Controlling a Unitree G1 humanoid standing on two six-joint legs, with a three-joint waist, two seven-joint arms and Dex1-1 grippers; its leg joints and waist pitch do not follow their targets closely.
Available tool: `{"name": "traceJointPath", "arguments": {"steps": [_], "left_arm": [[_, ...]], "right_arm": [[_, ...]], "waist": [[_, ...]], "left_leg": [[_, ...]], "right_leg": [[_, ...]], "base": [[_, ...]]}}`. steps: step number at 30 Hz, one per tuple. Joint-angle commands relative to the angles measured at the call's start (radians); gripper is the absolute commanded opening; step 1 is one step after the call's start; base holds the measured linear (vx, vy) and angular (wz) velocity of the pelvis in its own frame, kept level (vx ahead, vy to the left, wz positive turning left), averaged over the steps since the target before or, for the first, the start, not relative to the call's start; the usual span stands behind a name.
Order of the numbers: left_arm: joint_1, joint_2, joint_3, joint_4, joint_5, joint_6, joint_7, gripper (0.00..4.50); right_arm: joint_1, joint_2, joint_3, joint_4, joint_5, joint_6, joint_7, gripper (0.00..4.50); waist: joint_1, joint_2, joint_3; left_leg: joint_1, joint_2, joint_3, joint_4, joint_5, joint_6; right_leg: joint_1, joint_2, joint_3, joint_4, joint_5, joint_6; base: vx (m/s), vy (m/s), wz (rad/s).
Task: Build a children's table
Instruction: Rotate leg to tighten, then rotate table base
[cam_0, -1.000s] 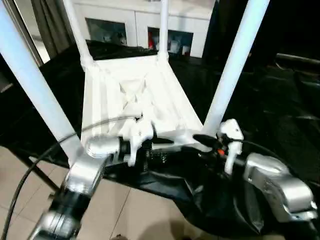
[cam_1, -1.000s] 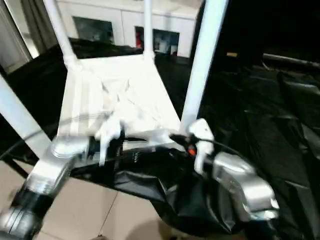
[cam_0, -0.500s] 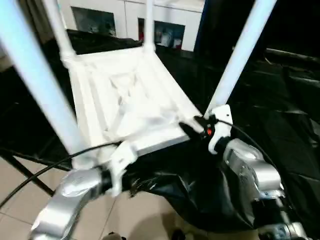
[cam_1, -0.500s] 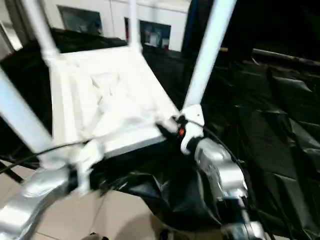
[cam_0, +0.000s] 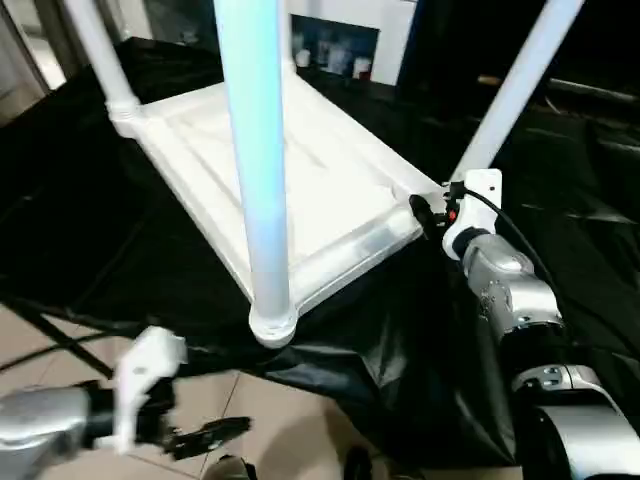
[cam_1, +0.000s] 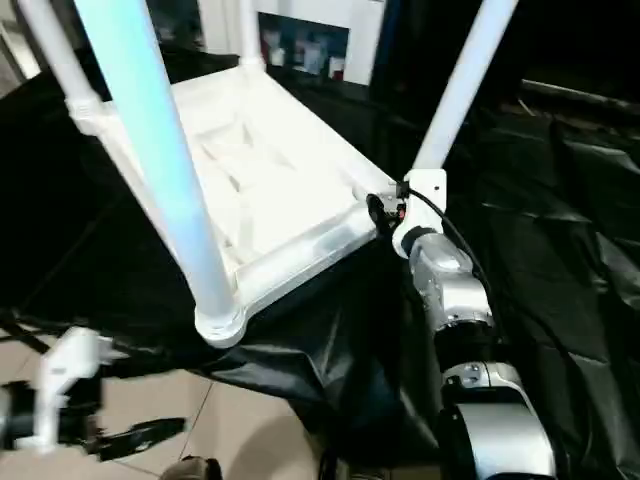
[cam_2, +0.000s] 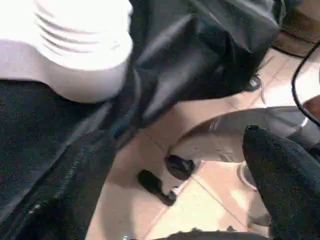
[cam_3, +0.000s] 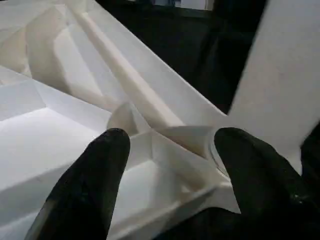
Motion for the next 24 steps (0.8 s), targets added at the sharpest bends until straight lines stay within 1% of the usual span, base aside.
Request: {"name": "traceJointPath", "arguments": {"steps": [1, 2, 3, 4, 5, 6, 7, 8, 9, 10, 11, 12, 13, 14, 15, 16, 17, 19, 20, 21, 22, 24], "left_arm": [[-0.012, -0.002, 0.074, -0.020, -0.047, -0.018, 0.024, 4.47], [-0.041, -0.017, 0.105, -0.014, -0.066, -0.027, 0.051, 4.47], [-0.041, -0.017, 0.105, -0.014, -0.066, -0.027, 0.051, 4.47], [-0.061, -0.028, 0.123, -0.010, -0.078, -0.034, 0.069, 4.47], [-0.094, -0.047, 0.134, -0.011, -0.094, -0.036, 0.091, 4.47], [-0.113, -0.058, 0.138, -0.013, -0.103, -0.037, 0.103, 4.47], [-0.148, -0.078, 0.128, -0.023, -0.118, -0.033, 0.125, 4.47], [-0.166, -0.089, 0.119, -0.027, -0.123, -0.033, 0.136, 4.47], [-0.182, -0.099, 0.108, -0.029, -0.126, -0.034, 0.146, 4.47], [-0.198, -0.109, 0.095, -0.024, -0.122, -0.040, 0.154, 4.47], [-0.206, -0.114, 0.089, -0.020, -0.119, -0.044, 0.158, 4.49], [-0.224, -0.122, 0.079, -0.007, -0.112, -0.050, 0.164, 4.50], [-0.237, -0.126, 0.073, 0.005, -0.109, -0.055, 0.169, 4.50], [-0.260, -0.133, 0.067, 0.025, -0.101, -0.065, 0.177, 4.50], [-0.279, -0.137, 0.061, 0.041, -0.099, -0.071, 0.179, 4.50], [-0.320, -0.149, 0.045, 0.065, -0.100, -0.082, 0.176, 4.50], [-0.332, -0.154, 0.040, 0.070, -0.104, -0.083, 0.173, 4.50], [-0.383, -0.188, 0.009, 0.083, -0.125, -0.076, 0.170, 4.50], [-0.391, -0.194, 0.001, 0.084, -0.129, -0.074, 0.170, 4.50], [-0.401, -0.202, -0.008, 0.086, -0.134, -0.073, 0.171, 4.50], [-0.440, -0.239, -0.057, 0.091, -0.145, -0.062, 0.173, 4.50], [-0.440, -0.239, -0.057, 0.091, -0.145, -0.062, 0.173, 4.50]], "right_arm": [[0.037, -0.017, 0.012, -0.021, -0.004, -0.019, 0.047, 3.23], [0.064, -0.019, 0.021, -0.054, 0.000, -0.017, 0.078, 3.23], [0.064, -0.019, 0.021, -0.054, 0.000, -0.017, 0.078, 3.23], [0.082, -0.020, 0.027, -0.075, 0.003, -0.016, 0.097, 3.23], [0.110, -0.021, 0.028, -0.114, 0.011, -0.004, 0.110, 3.23], [0.126, -0.022, 0.027, -0.137, 0.017, 0.004, 0.115, 3.23], [0.172, -0.021, 0.021, -0.202, 0.032, 0.035, 0.111, 3.23], [0.199, -0.022, 0.019, -0.239, 0.038, 0.050, 0.108, 3.23], [0.228, -0.022, 0.018, -0.276, 0.042, 0.065, 0.106, 3.23], [0.257, -0.024, 0.016, -0.310, 0.044, 0.081, 0.097, 3.23], [0.272, -0.025, 0.016, -0.327, 0.043, 0.088, 0.092, 3.40], [0.293, -0.026, 0.015, -0.354, 0.053, 0.106, 0.097, 3.50], [0.306, -0.027, 0.014, -0.371, 0.059, 0.118, 0.103, 3.57], [0.326, -0.029, 0.015, -0.397, 0.060, 0.139, 0.101, 3.60], [0.342, -0.031, 0.016, -0.419, 0.059, 0.156, 0.100, 3.69], [0.369, -0.037, 0.023, -0.460, 0.058, 0.196, 0.101, 3.69], [0.373, -0.039, 0.025, -0.467, 0.058, 0.206, 0.104, 3.81], [0.375, -0.041, 0.039, -0.468, 0.046, 0.229, 0.105, 3.96], [0.375, -0.041, 0.042, -0.469, 0.045, 0.235, 0.106, 4.05], [0.376, -0.042, 0.046, -0.471, 0.044, 0.244, 0.107, 4.13], [0.366, -0.044, 0.073, -0.454, 0.026, 0.262, 0.113, 4.25], [0.366, -0.044, 0.073, -0.454, 0.026, 0.262, 0.113, 4.43]], "waist": [[0.000, 0.017, -0.066], [0.000, 0.015, -0.068], [0.003, 0.018, -0.067], [0.004, 0.017, -0.064], [0.005, 0.011, -0.070], [0.008, 0.012, -0.069], [0.007, 0.013, -0.075], [0.012, 0.011, -0.074], [0.013, 0.012, -0.080], [0.014, 0.011, -0.083], [0.014, 0.005, -0.080], [0.015, 0.005, -0.080], [0.017, 0.005, -0.086], [0.016, 0.003, -0.086], [0.019, 0.007, -0.090], [0.020, 0.004, -0.088], [0.021, 0.004, -0.092], [0.025, 0.007, -0.097], [0.027, 0.008, -0.100], [0.027, 0.008, -0.101], [0.028, 0.006, -0.105], [0.029, 0.005, -0.107]], "left_leg": [[0.005, 0.021, 0.001, -0.077, -0.170, 0.053], [0.007, 0.022, 0.001, -0.077, -0.174, 0.055], [0.008, 0.022, 0.001, -0.076, -0.177, 0.054], [0.008, 0.024, -0.001, -0.078, -0.186, 0.049], [0.009, 0.023, 0.001, -0.077, -0.189, 0.044], [0.011, 0.024, 0.000, -0.077, -0.194, 0.041], [0.010, 0.024, -0.001, -0.077, -0.199, 0.035], [0.014, 0.024, 0.002, -0.076, -0.200, 0.030], [0.014, 0.024, 0.001, -0.075, -0.193, 0.028], [0.013, 0.023, 0.001, -0.074, -0.190, 0.027], [0.009, 0.021, 0.002, -0.074, -0.200, 0.028], [0.008, 0.021, 0.002, -0.075, -0.210, 0.025], [0.014, 0.019, 0.004, -0.072, -0.218, 0.021], [0.013, 0.018, 0.003, -0.071, -0.220, 0.020], [0.016, 0.018, 0.004, -0.069, -0.222, 0.018], [0.016, 0.014, 0.005, -0.069, -0.222, 0.021], [0.017, 0.015, 0.004, -0.068, -0.219, 0.020], [0.015, 0.016, 0.002, -0.067, -0.209, 0.012], [0.018, 0.017, 0.002, -0.065, -0.210, 0.008], [0.016, 0.016, 0.002, -0.065, -0.210, 0.007], [0.014, 0.017, 0.002, -0.063, -0.206, 0.006], [0.014, 0.016, 0.002, -0.062, -0.205, 0.005]], "right_leg": [[0.067, -0.043, 0.062, -0.038, -0.190, -0.216], [0.067, -0.044, 0.062, -0.041, -0.205, -0.216], [0.067, -0.044, 0.063, -0.043, -0.214, -0.212], [0.067, -0.045, 0.063, -0.043, -0.233, -0.209], [0.071, -0.044, 0.065, -0.044, -0.250, -0.197], [0.067, -0.046, 0.066, -0.045, -0.261, -0.195], [0.072, -0.046, 0.066, -0.044, -0.281, -0.188], [0.068, -0.045, 0.070, -0.047, -0.287, -0.172], [0.070, -0.045, 0.070, -0.043, -0.279, -0.173], [0.070, -0.044, 0.070, -0.041, -0.280, -0.169], [0.070, -0.043, 0.071, -0.045, -0.313, -0.153], [0.070, -0.044, 0.070, -0.048, -0.342, -0.144], [0.068, -0.044, 0.072, -0.053, -0.374, -0.129], [0.067, -0.043, 0.072, -0.056, -0.392, -0.119], [0.066, -0.045, 0.071, -0.056, -0.401, -0.116], [0.064, -0.041, 0.071, -0.063, -0.419, -0.099], [0.064, -0.041, 0.070, -0.061, -0.421, -0.095], [0.066, -0.043, 0.067, -0.061, -0.424, -0.092], [0.063, -0.042, 0.067, -0.059, -0.414, -0.098], [0.065, -0.043, 0.067, -0.058, -0.409, -0.101], [0.067, -0.042, 0.066, -0.056, -0.394, -0.105], [0.067, -0.043, 0.066, -0.056, -0.394, -0.105]], "base": [[0.000, 0.000, 0.00], [0.000, 0.000, 0.00], [0.000, 0.000, 0.00], [0.000, 0.000, 0.00], [0.000, 0.000, 0.00], [0.000, 0.000, 0.00], [0.000, 0.000, 0.00], [0.000, 0.000, 0.00], [0.000, 0.000, 0.00], [0.000, 0.000, 0.00], [0.000, 0.000, 0.00], [0.000, 0.000, 0.00], [0.000, 0.000, 0.00], [0.000, 0.000, 0.00], [0.000, 0.000, 0.00], [0.000, 0.000, 0.00], [0.000, 0.000, 0.00], [0.000, 0.000, 0.00], [0.000, 0.000, 0.00], [0.000, 0.000, 0.00], [0.000, 0.000, 0.00], [0.000, 0.000, 0.00]]}}
